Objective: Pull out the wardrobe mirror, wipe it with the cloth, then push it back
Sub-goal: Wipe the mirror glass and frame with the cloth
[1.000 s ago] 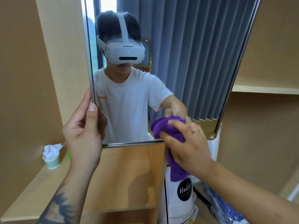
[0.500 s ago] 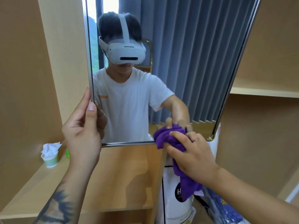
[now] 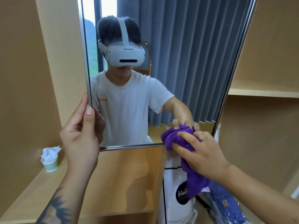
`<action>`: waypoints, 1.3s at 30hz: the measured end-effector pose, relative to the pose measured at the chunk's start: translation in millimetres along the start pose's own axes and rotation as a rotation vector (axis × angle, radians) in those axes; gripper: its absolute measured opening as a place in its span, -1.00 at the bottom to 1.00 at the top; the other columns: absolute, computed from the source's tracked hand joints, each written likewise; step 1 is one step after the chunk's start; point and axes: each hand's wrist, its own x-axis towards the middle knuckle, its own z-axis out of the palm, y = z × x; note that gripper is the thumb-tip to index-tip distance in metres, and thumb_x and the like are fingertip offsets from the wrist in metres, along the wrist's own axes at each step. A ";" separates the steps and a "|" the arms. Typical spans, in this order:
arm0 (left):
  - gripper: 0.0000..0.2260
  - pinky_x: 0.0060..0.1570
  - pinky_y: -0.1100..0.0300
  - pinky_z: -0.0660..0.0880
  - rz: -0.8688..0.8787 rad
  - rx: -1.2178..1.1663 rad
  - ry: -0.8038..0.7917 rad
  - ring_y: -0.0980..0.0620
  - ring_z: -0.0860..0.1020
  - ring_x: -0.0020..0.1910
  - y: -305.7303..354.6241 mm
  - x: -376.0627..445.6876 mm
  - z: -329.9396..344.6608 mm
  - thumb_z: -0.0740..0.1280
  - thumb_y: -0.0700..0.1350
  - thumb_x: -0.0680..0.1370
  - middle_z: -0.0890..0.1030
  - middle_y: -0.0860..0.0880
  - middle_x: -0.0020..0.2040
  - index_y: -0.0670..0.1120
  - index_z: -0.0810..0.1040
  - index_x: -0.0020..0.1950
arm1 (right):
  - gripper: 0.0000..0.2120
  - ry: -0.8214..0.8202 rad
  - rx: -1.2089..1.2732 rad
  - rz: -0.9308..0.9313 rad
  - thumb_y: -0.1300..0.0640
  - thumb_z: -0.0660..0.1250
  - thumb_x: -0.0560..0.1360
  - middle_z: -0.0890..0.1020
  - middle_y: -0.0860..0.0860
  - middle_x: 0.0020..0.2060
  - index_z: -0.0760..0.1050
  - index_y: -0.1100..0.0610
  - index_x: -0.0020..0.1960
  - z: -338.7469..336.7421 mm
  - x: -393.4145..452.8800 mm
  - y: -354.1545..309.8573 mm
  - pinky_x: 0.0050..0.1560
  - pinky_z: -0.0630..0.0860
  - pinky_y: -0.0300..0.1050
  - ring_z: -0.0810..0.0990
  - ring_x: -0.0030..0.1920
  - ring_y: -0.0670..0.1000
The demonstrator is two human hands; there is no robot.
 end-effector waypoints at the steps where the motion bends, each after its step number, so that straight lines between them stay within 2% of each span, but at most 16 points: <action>1: -0.63 -0.20 -0.02 0.49 0.002 -0.001 -0.003 -0.07 0.50 -0.20 1.3 -0.3 0.1 0.39 0.32 0.55 0.58 -0.20 -0.12 0.41 0.57 0.36 | -0.64 0.000 -0.030 -0.035 0.18 0.32 0.53 0.46 0.11 0.27 0.50 -0.03 0.30 -1.6 1.5 10.2 -0.21 0.54 0.09 0.57 -0.21 0.20; 2: -0.62 -0.22 0.05 0.51 0.004 0.000 -0.002 -0.07 0.51 -0.19 2.4 -0.4 0.3 0.39 0.33 0.54 0.59 -0.18 -0.12 0.41 0.58 0.36 | -0.64 0.014 -0.052 -0.025 0.18 0.33 0.54 0.46 0.11 0.28 0.50 -0.04 0.31 -3.3 3.8 21.0 -0.18 0.53 0.10 0.58 -0.19 0.22; 4: -0.63 -0.26 0.22 0.54 0.009 0.006 0.006 -0.06 0.53 -0.19 3.9 -0.3 -0.2 0.39 0.33 0.54 0.60 -0.14 -0.10 0.40 0.59 0.35 | -0.65 0.083 -0.056 0.133 0.16 0.34 0.55 0.46 0.13 0.30 0.49 -0.03 0.32 -5.6 7.1 33.1 -0.12 0.54 0.15 0.58 -0.12 0.26; 6: -0.64 -0.27 0.26 0.54 -0.003 0.005 0.008 -0.05 0.55 -0.19 4.1 -0.7 -0.4 0.39 0.30 0.56 0.62 -0.14 -0.09 0.38 0.59 0.37 | -0.66 0.109 -0.033 0.232 0.16 0.31 0.56 0.45 0.15 0.30 0.49 0.01 0.32 -3.2 1.3 22.0 -0.08 0.54 0.16 0.56 -0.13 0.26; 10: -0.74 -0.22 0.36 0.57 0.023 0.019 0.033 0.18 0.62 -0.21 1.7 -1.5 -1.4 0.37 0.13 0.68 0.69 0.13 -0.12 0.34 0.61 0.36 | -0.67 -0.037 0.021 0.041 0.19 0.29 0.54 0.44 0.12 0.28 0.48 0.05 0.30 -1.2 -19.4 -1.3 -0.21 0.57 0.13 0.57 -0.25 0.23; 13: -0.73 -0.25 0.28 0.55 0.021 0.010 0.047 0.07 0.59 -0.23 0.2 -1.6 -0.4 0.34 0.06 0.71 0.64 -0.07 -0.10 0.35 0.60 0.37 | -0.72 -0.021 -0.021 -0.001 0.19 0.26 0.59 0.47 0.12 0.27 0.50 0.04 0.29 -10.4 -7.2 23.9 -0.20 0.53 0.10 0.56 -0.23 0.21; 16: -0.72 -0.28 0.29 0.53 0.014 0.004 0.054 0.05 0.58 -0.25 0.2 -0.9 2.2 0.32 0.00 0.73 0.61 -0.15 -0.11 0.36 0.61 0.34 | -0.73 0.109 -0.052 0.276 0.14 0.29 0.61 0.49 0.13 0.32 0.52 0.01 0.30 -16.6 5.9 47.1 -0.09 0.52 0.16 0.53 -0.14 0.25; 18: -0.72 -0.27 0.40 0.53 0.037 0.025 0.060 0.18 0.59 -0.27 0.1 -2.0 3.5 0.30 -0.03 0.74 0.65 0.04 -0.16 0.32 0.60 0.36 | -0.72 0.145 -0.051 0.384 0.13 0.30 0.60 0.48 0.13 0.33 0.51 0.01 0.30 -13.5 1.9 39.6 -0.08 0.53 0.14 0.49 -0.12 0.23; 21: -0.68 -0.23 0.48 0.51 0.052 0.036 0.049 0.28 0.60 -0.25 0.1 -3.0 3.6 0.28 -0.07 0.75 0.67 0.21 -0.17 0.14 0.52 0.50 | -0.66 0.031 -0.021 0.279 0.18 0.26 0.53 0.45 0.14 0.30 0.50 0.04 0.29 -5.4 -25.2 10.9 -0.16 0.56 0.10 0.50 -0.19 0.21; 24: -0.72 -0.26 0.28 0.53 -0.002 -0.007 0.065 0.01 0.56 -0.23 1.6 -3.5 4.5 0.31 -0.03 0.74 0.62 -0.09 -0.12 0.26 0.60 0.40 | -0.61 -0.077 -0.009 0.183 0.21 0.26 0.49 0.46 0.13 0.27 0.51 0.03 0.31 -10.2 -37.4 10.3 -0.20 0.54 0.11 0.50 -0.22 0.21; 25: -0.73 -0.26 0.26 0.53 -0.015 -0.019 0.074 -0.02 0.54 -0.22 2.6 -3.2 5.6 0.32 -0.02 0.74 0.60 -0.09 -0.13 0.31 0.62 0.35 | -0.60 -0.076 -0.019 0.170 0.20 0.27 0.50 0.46 0.13 0.27 0.50 0.01 0.32 -13.3 -32.7 17.5 -0.18 0.51 0.10 0.49 -0.20 0.21; 29: -0.74 -0.22 0.42 0.53 0.014 0.004 0.105 0.18 0.58 -0.25 3.1 -4.0 8.6 0.32 -0.03 0.73 0.66 0.21 -0.19 0.28 0.62 0.34 | -0.66 0.045 -0.060 0.291 0.18 0.36 0.54 0.47 0.14 0.31 0.50 0.00 0.29 -25.0 -5.2 52.0 -0.12 0.51 0.12 0.47 -0.15 0.22; 32: -0.74 -0.16 0.14 0.53 -0.017 -0.033 0.100 -0.06 0.53 -0.19 2.4 -4.4 6.5 0.35 0.05 0.70 0.64 0.05 -0.13 0.33 0.63 0.34 | -0.70 0.069 -0.066 0.393 0.16 0.36 0.54 0.47 0.15 0.30 0.50 0.02 0.26 -20.0 -13.2 44.0 -0.14 0.49 0.07 0.42 -0.11 0.19; 33: -0.75 -0.17 0.11 0.51 -0.021 -0.052 0.094 -0.08 0.51 -0.18 2.1 -3.2 5.5 0.36 0.08 0.69 0.62 -0.02 -0.12 0.35 0.63 0.34 | -0.72 0.053 -0.058 0.405 0.14 0.33 0.54 0.47 0.16 0.29 0.49 0.03 0.25 -15.7 -23.0 34.3 -0.18 0.51 0.06 0.41 -0.10 0.19; 36: -0.77 -0.30 0.25 0.47 0.010 -0.034 0.100 -0.07 0.45 -0.23 3.2 -2.1 5.8 0.36 0.09 0.69 0.59 -0.11 -0.16 0.37 0.64 0.30 | -0.68 -0.029 -0.041 0.360 0.14 0.26 0.51 0.46 0.15 0.25 0.48 0.01 0.25 -7.5 -52.7 17.5 -0.24 0.54 0.05 0.45 -0.16 0.21; 39: -0.77 -0.31 0.25 0.45 0.027 -0.022 0.102 -0.06 0.42 -0.24 2.8 -3.0 8.1 0.36 0.07 0.69 0.57 -0.05 -0.18 0.37 0.65 0.28 | -0.65 -0.076 -0.066 0.259 0.15 0.30 0.50 0.47 0.15 0.27 0.49 0.00 0.28 -12.3 -55.3 36.0 -0.18 0.52 0.08 0.45 -0.15 0.21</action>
